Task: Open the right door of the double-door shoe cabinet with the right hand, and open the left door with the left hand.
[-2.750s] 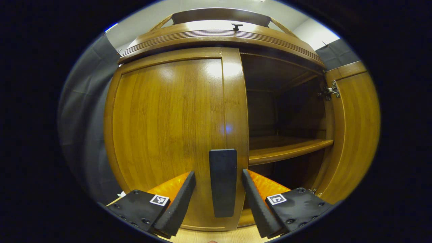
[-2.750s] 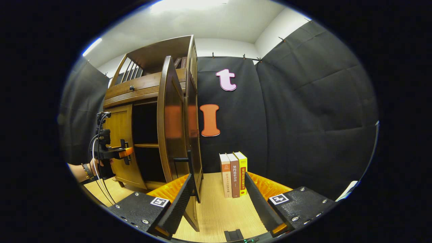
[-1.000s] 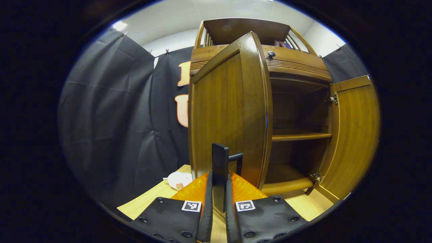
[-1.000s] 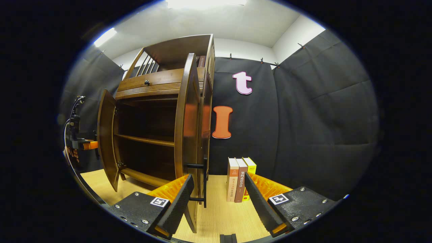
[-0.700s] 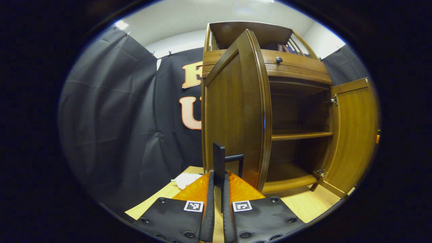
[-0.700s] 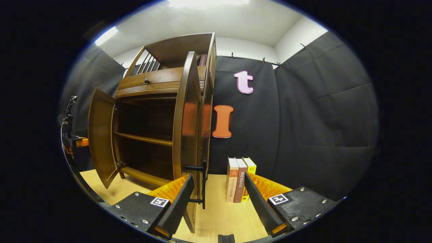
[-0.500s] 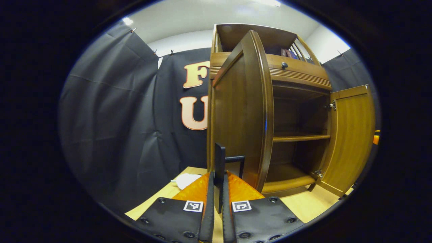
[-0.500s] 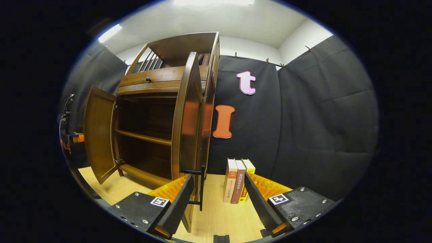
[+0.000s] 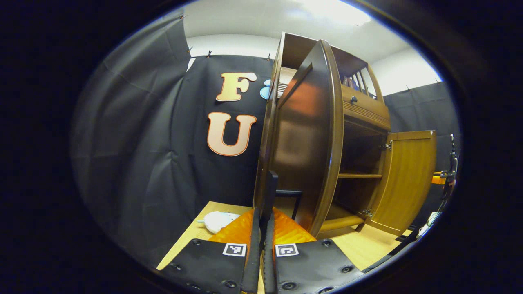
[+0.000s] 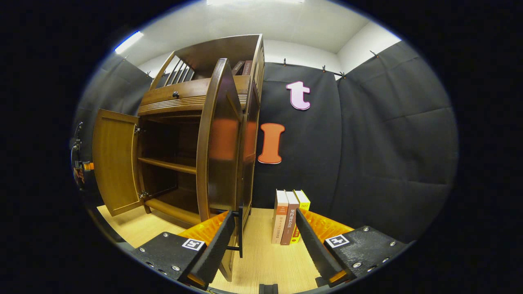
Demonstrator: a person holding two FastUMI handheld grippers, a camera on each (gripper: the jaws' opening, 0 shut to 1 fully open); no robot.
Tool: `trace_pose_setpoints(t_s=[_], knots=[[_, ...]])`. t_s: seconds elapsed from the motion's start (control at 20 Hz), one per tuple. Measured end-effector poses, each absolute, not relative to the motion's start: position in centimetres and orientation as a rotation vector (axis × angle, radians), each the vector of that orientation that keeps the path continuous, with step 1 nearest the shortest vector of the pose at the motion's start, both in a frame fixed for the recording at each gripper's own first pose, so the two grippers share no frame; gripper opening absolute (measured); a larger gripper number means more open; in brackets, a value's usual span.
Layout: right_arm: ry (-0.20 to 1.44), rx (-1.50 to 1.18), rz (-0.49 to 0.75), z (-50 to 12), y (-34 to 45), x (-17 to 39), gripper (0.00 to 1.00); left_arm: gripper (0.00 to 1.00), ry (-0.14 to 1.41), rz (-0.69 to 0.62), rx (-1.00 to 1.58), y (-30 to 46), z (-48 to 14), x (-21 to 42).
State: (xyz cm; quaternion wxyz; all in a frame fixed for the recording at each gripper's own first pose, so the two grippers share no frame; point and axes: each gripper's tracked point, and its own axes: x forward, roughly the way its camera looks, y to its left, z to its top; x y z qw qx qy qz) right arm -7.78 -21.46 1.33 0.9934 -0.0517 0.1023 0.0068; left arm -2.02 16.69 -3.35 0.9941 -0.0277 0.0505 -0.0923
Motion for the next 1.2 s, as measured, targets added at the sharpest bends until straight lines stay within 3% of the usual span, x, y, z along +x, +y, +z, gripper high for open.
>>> trace_pose_setpoints(t_s=[0.05,0.15,0.3,0.5,0.7,0.8,0.95,1.2], knots=[[0.215,-0.106,0.011,1.3,-21.6,-7.8,0.98,0.12,0.099,-0.210,-0.059,17.2,-3.2,-2.0],[0.233,-0.114,0.007,1.5,-21.6,-7.7,0.92,0.09,0.088,-0.247,-0.040,18.0,-3.1,-1.7],[0.241,-0.118,-0.014,1.8,-21.7,-7.6,0.92,0.09,0.099,-0.275,-0.016,18.6,-3.2,-1.4],[0.244,-0.092,-0.034,1.4,-21.7,-8.0,0.92,0.16,0.157,-0.241,0.074,19.6,-4.2,-3.9],[0.234,-0.092,-0.038,1.3,-21.6,-8.2,0.92,0.17,0.117,-0.114,0.074,18.9,-1.9,-6.3],[0.221,-0.096,-0.042,1.4,-21.5,-8.2,0.92,0.17,0.099,0.009,0.077,17.5,-1.0,-6.8],[0.204,-0.078,-0.050,1.4,-21.5,-8.3,0.92,0.05,0.099,0.178,0.138,14.7,-0.8,-7.1],[0.170,-0.068,-0.052,1.4,-21.6,-8.5,0.92,0.10,0.017,0.220,0.110,5.9,-0.1,-5.9]])
